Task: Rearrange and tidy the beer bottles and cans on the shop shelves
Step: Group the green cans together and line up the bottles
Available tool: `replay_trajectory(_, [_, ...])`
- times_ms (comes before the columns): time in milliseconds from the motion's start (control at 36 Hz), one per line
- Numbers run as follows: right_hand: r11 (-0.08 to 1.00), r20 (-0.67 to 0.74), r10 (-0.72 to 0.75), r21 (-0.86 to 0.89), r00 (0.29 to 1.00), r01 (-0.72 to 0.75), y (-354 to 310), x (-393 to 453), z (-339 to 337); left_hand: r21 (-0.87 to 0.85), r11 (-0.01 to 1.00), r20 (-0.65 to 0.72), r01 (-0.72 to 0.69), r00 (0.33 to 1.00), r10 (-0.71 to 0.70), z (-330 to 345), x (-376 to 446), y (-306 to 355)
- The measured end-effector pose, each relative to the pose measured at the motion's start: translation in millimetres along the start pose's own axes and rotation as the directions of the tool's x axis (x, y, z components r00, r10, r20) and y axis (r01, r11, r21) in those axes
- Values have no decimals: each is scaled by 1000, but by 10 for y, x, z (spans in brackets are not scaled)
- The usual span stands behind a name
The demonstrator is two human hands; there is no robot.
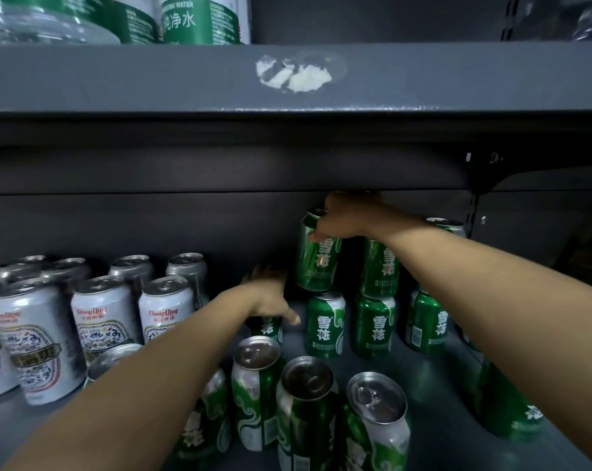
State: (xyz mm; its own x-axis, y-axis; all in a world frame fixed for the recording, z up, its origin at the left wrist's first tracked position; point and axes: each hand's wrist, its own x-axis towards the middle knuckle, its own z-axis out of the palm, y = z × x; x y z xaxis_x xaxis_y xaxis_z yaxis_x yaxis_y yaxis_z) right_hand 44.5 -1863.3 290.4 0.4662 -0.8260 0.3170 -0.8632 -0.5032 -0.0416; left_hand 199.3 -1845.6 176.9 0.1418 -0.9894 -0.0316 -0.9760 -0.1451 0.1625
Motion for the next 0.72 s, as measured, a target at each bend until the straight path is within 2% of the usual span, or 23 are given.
replay_trajectory(167, [994,47,10,-108,999,-5,36,8,89,51,999,-68,9,998,-5,-7,50,-135])
replay_trajectory(306, [995,45,22,-95,999,-18,123,56,129,42,996,-136,80,988,-73,29,81,-200])
replay_trajectory(556, [992,31,8,-125,999,-4,186,67,188,-49,988,-184,145,971,-152,25,88,-242])
replay_trajectory(722, [968,60,-25,-247,998,39,167,74,191,-144,978,-216,151,960,-180,20,10,-227])
